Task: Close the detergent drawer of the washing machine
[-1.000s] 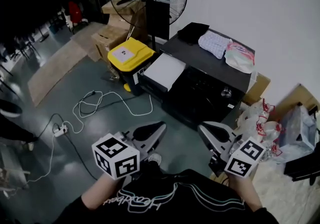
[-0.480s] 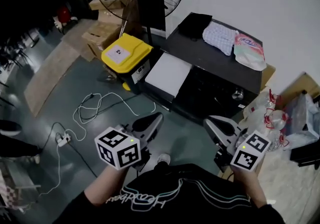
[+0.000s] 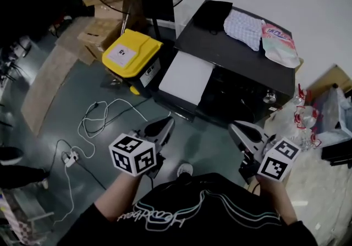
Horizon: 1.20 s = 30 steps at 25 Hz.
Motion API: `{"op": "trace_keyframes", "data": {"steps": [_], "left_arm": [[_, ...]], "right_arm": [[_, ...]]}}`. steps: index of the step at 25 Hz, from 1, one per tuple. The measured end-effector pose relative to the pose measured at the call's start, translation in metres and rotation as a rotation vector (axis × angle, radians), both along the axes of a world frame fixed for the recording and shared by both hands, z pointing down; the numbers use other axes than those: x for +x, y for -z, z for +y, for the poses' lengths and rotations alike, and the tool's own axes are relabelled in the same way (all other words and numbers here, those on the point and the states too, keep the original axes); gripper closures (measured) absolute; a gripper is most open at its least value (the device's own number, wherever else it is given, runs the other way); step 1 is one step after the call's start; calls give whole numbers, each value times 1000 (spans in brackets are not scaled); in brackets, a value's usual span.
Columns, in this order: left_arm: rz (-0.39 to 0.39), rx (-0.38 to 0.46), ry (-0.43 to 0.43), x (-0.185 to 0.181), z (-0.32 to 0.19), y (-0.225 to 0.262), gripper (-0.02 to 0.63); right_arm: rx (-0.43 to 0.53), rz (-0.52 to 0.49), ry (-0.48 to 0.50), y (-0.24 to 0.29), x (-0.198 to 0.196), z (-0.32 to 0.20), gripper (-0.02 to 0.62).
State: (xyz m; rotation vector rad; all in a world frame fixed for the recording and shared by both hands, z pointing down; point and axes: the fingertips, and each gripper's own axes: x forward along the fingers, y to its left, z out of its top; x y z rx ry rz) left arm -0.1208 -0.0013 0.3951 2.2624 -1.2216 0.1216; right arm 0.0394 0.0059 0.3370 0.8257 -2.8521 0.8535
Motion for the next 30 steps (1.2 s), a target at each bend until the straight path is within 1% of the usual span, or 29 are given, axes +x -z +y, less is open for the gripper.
{"op": "trace_keyframes", "data": {"steps": [7, 13, 18, 20, 24, 30], "left_arm": [[-100, -26, -35, -19, -28, -47, 581], [-132, -53, -61, -27, -54, -75, 582], [-200, -68, -85, -30, -64, -97, 583], [-223, -76, -91, -30, -68, -104, 581], [-285, -80, -100, -30, -74, -117, 583], [-292, -88, -104, -28, -79, -123, 581]], "right_arm": [[-47, 8, -82, -26, -2, -12, 568], [-83, -12, -171, -37, 4, -25, 568], [-98, -16, -230, -44, 10, -31, 568], [-104, -19, -242, -47, 9, -33, 568], [-102, -8, -235, -50, 6, -32, 568], [-116, -9, -245, -54, 7, -36, 568]]}}
